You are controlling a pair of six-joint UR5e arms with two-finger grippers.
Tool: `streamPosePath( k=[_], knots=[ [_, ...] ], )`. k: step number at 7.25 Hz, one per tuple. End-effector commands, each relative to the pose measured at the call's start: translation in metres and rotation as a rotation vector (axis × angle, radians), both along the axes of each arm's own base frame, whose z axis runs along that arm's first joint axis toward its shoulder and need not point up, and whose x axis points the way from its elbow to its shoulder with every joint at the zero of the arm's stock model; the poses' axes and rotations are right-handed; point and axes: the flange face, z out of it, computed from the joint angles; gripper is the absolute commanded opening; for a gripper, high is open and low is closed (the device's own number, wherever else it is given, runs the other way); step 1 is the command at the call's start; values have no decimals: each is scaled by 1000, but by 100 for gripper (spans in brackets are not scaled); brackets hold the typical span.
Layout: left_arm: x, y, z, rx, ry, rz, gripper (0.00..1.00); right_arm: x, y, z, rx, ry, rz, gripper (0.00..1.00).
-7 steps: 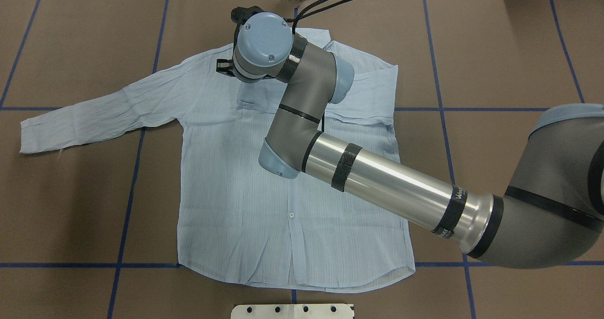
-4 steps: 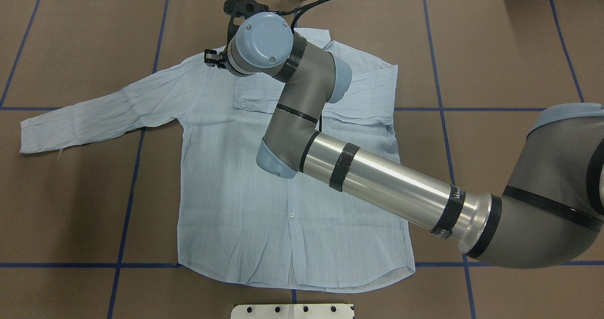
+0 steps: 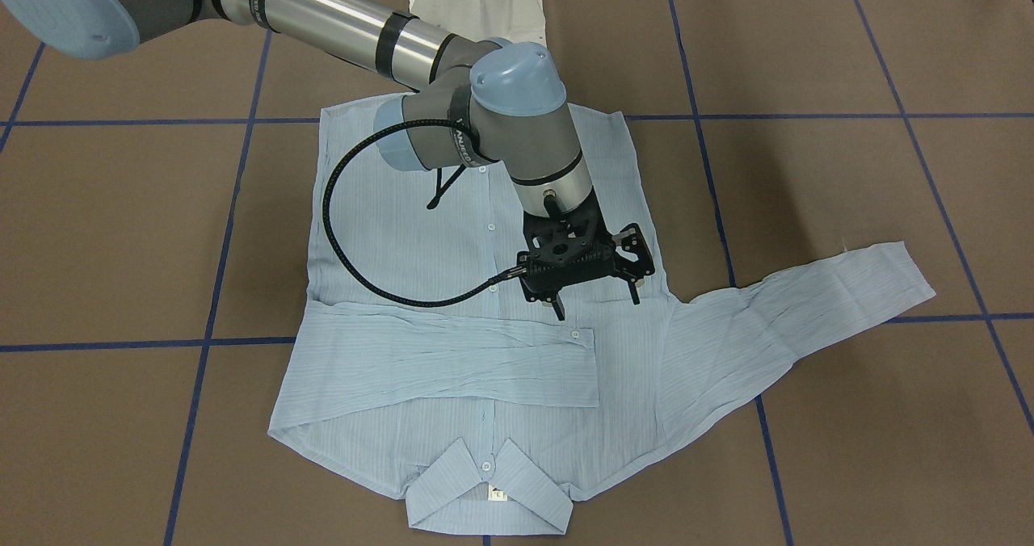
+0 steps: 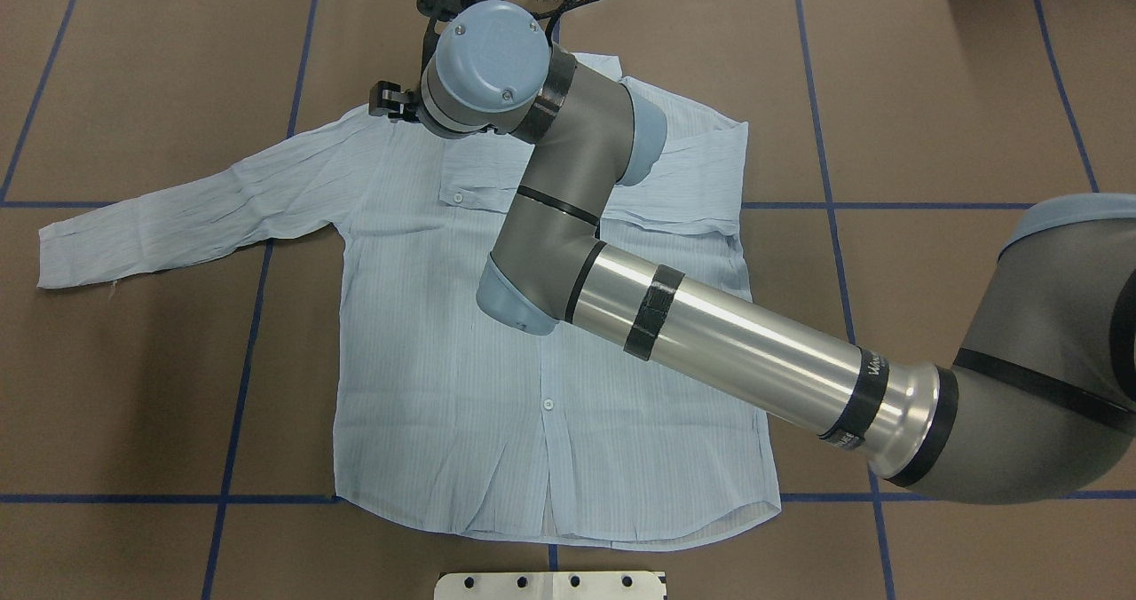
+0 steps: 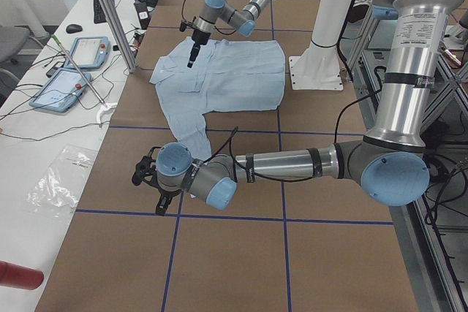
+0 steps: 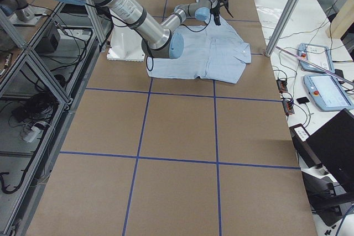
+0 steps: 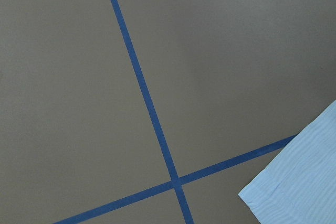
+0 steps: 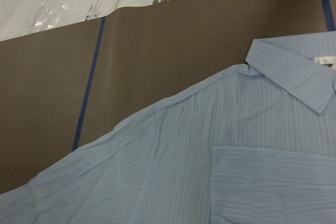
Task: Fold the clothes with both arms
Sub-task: 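Release the sleeve on the chest and hold the right gripper above it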
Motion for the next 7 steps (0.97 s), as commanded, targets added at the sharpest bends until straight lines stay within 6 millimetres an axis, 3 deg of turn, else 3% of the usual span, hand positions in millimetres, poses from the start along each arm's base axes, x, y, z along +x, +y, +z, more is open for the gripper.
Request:
streamPosePath(
  k=[1,2,3,4,5,6,7],
  knots=[
    [41,3,-7,-75,81,-143,99,59,4,-10,-152,101,-76,100],
    [71,14,-4,-91,100,-202,99,102,1,18,-178,84,-78,100],
    [97,31,-2,-119,148,-274,99,149,8,58,-187,73,-81,100],
    [124,55,7,-148,171,-328,99,187,15,85,-185,116,-105,100],
    [154,75,3,-178,167,-386,99,207,20,91,-162,211,-150,100],
    [167,99,2,-188,154,-414,99,230,22,96,-145,260,-166,100],
    [163,115,14,-193,121,-433,99,242,36,112,-136,264,-173,100]
  ],
)
